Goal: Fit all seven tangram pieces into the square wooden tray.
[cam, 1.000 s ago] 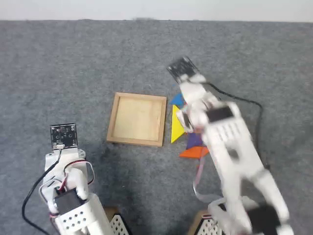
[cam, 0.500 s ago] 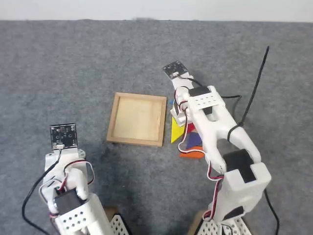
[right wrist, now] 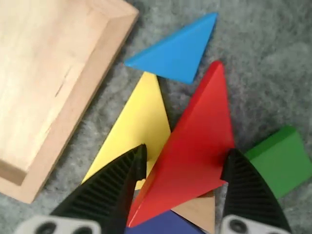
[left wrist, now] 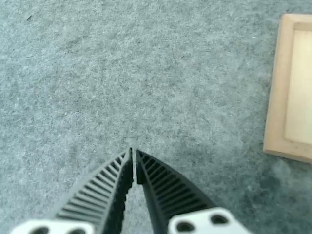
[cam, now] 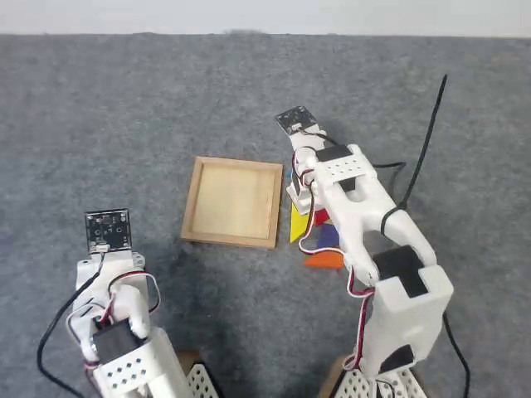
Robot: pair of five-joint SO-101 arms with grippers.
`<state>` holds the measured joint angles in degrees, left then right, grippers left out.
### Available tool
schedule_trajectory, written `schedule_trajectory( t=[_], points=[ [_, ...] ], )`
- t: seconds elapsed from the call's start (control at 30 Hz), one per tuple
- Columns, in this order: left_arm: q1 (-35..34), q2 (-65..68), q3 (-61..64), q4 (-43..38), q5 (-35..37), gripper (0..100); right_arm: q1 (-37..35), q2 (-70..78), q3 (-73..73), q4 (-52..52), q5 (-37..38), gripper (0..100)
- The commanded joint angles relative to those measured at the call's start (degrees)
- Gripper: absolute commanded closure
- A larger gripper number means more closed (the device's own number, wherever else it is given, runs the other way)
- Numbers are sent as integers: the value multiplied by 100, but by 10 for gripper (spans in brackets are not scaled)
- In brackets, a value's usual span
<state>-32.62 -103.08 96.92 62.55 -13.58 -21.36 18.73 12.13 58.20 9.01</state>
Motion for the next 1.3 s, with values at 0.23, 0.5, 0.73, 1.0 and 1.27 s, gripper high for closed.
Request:
schedule_trajectory(
  t=[0.23,0.5,0.73,1.0,1.27],
  points=[
    [9,-88,-48,18,-70,985,84,75,0,699,-114,739],
    [9,-88,-48,18,-70,985,426,84,0,910,457,736],
    [9,-88,-48,18,-70,985,444,163,53,1042,466,829],
    [9,-88,-48,18,-70,985,690,154,35,1059,431,924],
    [9,-88,-48,18,-70,985,866,136,-167,1068,501,988]
  ],
)
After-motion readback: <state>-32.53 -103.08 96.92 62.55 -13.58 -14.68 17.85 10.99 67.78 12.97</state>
